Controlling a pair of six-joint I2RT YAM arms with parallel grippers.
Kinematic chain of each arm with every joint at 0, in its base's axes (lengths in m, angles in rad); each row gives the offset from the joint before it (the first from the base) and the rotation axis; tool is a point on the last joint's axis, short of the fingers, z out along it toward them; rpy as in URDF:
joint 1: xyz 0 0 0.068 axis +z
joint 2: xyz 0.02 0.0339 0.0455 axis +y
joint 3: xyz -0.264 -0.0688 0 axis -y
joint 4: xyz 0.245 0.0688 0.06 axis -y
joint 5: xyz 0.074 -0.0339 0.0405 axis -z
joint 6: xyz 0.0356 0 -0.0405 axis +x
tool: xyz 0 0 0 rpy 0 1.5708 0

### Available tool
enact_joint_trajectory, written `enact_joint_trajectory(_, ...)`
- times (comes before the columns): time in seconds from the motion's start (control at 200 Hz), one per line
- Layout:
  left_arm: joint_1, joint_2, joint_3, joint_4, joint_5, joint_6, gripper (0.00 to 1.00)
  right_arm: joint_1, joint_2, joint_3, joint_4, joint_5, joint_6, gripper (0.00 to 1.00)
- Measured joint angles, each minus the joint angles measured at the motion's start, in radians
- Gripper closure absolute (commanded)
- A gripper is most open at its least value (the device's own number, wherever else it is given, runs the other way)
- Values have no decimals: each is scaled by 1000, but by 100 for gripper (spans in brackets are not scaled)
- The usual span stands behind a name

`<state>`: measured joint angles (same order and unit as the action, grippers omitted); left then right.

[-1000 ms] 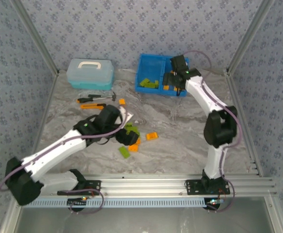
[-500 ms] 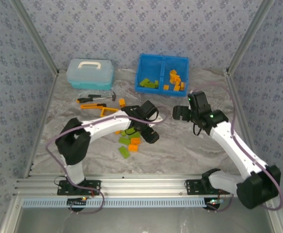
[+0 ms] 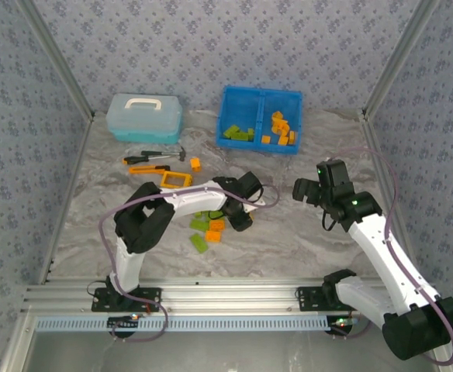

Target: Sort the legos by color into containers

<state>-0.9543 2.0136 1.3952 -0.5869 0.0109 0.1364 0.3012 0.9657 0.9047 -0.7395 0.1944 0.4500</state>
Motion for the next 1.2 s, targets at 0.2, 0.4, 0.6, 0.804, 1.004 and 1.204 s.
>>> enact_joint_trajectory(0.2, -9, -23, -27, 35, -4, -16, 69, -12, 0, -1, -8, 0, 14, 0)
enact_joint_trajectory(0.4, -2, -111, -5, 44, -5, -23, 72, -21, -23, -1, -32, 5, 26, 0)
enact_joint_trajectory(0.6, 60, -41, 348, 66, -21, -70, 72, -38, -74, -1, -47, 8, 40, 0)
enact_joint_trajectory(0.804, 134, 258, 826, 75, -37, -219, 73, -55, -95, -1, -63, 7, 41, 0)
enact_joint_trajectory(1.004, 158, 612, 1284, 10, -89, -345, 73, -66, -129, 0, -89, 0, 45, 0)
enact_joint_trajectory(1.204, 152, 687, 1295, 107, -173, -402, 72, -68, -154, -10, -105, -38, 67, 0)
